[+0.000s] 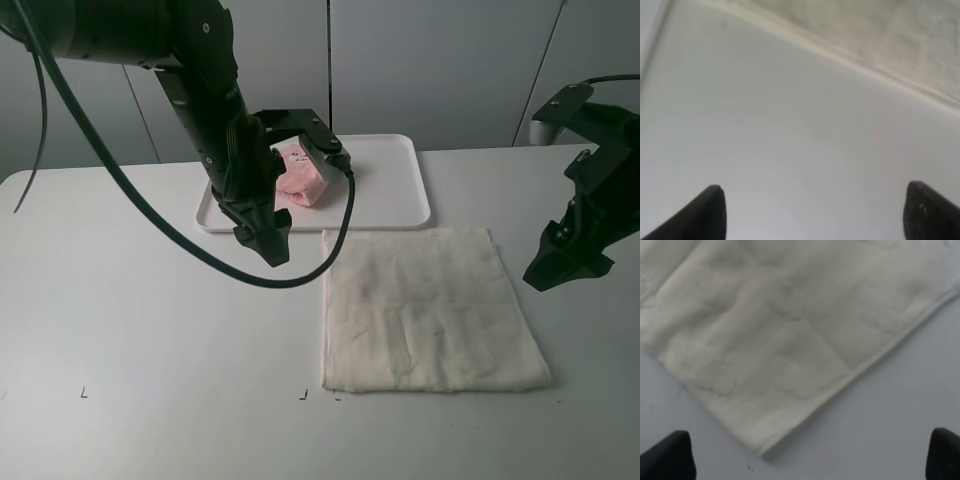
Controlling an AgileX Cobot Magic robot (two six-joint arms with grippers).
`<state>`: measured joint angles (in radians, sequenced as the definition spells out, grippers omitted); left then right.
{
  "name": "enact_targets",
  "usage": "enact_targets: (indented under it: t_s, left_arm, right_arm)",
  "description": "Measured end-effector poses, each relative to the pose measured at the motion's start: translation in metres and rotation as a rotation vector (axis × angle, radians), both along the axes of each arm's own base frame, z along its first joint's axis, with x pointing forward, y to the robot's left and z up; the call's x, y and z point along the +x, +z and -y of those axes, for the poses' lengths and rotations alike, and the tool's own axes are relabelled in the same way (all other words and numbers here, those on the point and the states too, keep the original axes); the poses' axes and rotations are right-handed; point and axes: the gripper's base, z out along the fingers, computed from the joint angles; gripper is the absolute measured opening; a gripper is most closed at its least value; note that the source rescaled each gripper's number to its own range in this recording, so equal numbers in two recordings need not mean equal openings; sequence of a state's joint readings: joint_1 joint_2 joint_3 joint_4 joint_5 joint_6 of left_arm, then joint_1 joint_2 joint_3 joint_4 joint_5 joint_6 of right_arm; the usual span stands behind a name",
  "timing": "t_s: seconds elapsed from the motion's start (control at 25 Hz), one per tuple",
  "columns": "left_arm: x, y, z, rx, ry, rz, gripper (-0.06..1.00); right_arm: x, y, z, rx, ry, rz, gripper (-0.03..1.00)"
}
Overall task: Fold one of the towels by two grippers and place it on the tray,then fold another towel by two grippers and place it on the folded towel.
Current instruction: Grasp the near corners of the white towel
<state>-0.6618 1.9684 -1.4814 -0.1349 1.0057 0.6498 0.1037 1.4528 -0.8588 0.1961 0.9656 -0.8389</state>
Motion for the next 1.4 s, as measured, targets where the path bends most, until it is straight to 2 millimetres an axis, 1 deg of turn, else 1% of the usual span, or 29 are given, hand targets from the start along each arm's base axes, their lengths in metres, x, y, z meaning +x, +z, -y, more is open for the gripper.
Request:
enact_targets:
  t_s: [0.12, 0.24, 0.4, 0.48, 0.56, 0.68, 0.8, 1.0, 1.12, 1.28, 1.4]
  left_arm:
    - [-0.025, -0.013, 0.018, 0.033, -0.124, 0.005, 0.91]
    - [-0.054, -0.032, 0.033, 0.069, -0.220, 0.005, 0.91]
    - [-0.087, -0.049, 0.051, 0.060, -0.250, 0.014, 0.91]
    - [-0.100, -0.052, 0.059, 0.057, -0.281, 0.021, 0.91]
    - [-0.109, -0.052, 0.066, 0.048, -0.308, 0.033, 0.91]
    - [-0.116, -0.052, 0.072, 0.034, -0.314, 0.044, 0.91]
    - [-0.116, -0.058, 0.072, 0.043, -0.304, 0.034, 0.91]
    - [-0.117, -0.086, 0.074, 0.107, -0.291, -0.012, 0.91]
    - [-0.120, -0.095, 0.076, 0.123, -0.286, -0.022, 0.91]
    - [-0.120, -0.102, 0.076, 0.137, -0.287, -0.030, 0.91]
    - [-0.120, -0.102, 0.077, 0.132, -0.286, -0.024, 0.91]
  right_arm:
    - [-0.011, -0.008, -0.006, -0.013, 0.186, -0.039, 1.00]
    - [-0.023, -0.017, -0.015, -0.019, 0.354, -0.071, 1.00]
    - [-0.030, -0.025, -0.017, -0.023, 0.418, -0.083, 1.00]
    - [-0.033, -0.028, -0.017, -0.024, 0.458, -0.087, 1.00]
    - [-0.035, -0.031, -0.016, -0.026, 0.489, -0.081, 1.00]
    - [-0.037, -0.036, -0.015, -0.039, 0.529, -0.076, 1.00]
    - [-0.037, -0.038, -0.011, -0.081, 0.565, -0.069, 1.00]
    - [-0.036, -0.038, -0.007, -0.127, 0.613, -0.062, 1.00]
    - [-0.035, -0.038, -0.006, -0.137, 0.646, -0.049, 1.00]
    - [-0.034, -0.038, -0.007, -0.138, 0.685, -0.040, 1.00]
    - [-0.034, -0.038, -0.007, -0.135, 0.711, -0.034, 1.00]
